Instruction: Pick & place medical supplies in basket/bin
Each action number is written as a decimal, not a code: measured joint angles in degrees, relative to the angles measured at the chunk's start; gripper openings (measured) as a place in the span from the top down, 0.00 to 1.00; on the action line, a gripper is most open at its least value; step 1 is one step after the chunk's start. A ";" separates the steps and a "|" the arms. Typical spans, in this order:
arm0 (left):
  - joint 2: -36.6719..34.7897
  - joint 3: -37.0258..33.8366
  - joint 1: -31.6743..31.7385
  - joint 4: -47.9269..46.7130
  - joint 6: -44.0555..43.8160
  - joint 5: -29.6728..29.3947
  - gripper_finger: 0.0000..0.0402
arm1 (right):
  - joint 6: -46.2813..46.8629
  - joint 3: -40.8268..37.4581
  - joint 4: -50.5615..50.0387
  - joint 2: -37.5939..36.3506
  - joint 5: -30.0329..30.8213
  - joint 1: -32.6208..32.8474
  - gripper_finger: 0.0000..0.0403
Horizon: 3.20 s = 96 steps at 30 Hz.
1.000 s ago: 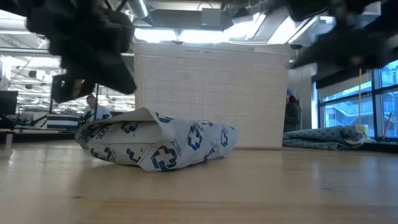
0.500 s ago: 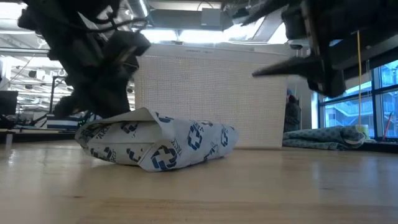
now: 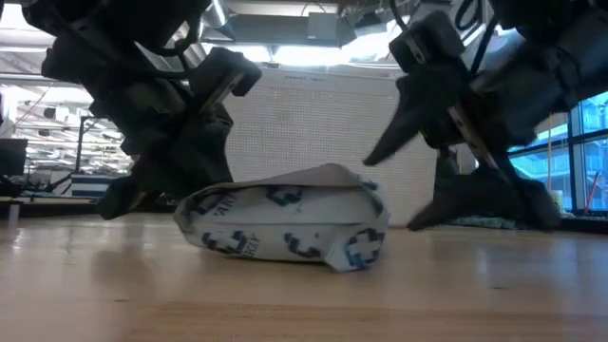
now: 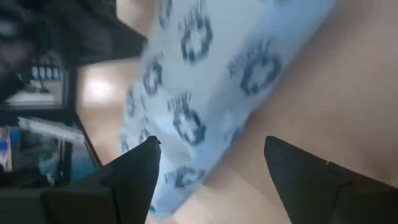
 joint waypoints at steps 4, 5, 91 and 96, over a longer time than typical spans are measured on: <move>0.22 0.00 -0.65 0.69 -0.96 -0.22 1.00 | 0.19 0.99 -0.85 1.72 -0.60 -0.23 0.29; 0.22 0.01 -0.66 0.99 -0.94 -0.22 0.99 | 0.09 1.57 -0.77 2.30 -1.10 -0.53 0.29; -18.19 0.11 -11.63 -9.60 7.96 -10.13 0.69 | -54.42 9.75 3.17 -17.92 -3.53 -8.28 0.58; -24.64 0.09 -10.61 -9.67 12.32 -16.17 0.69 | -66.64 14.34 -9.64 -27.85 -3.80 -14.72 0.58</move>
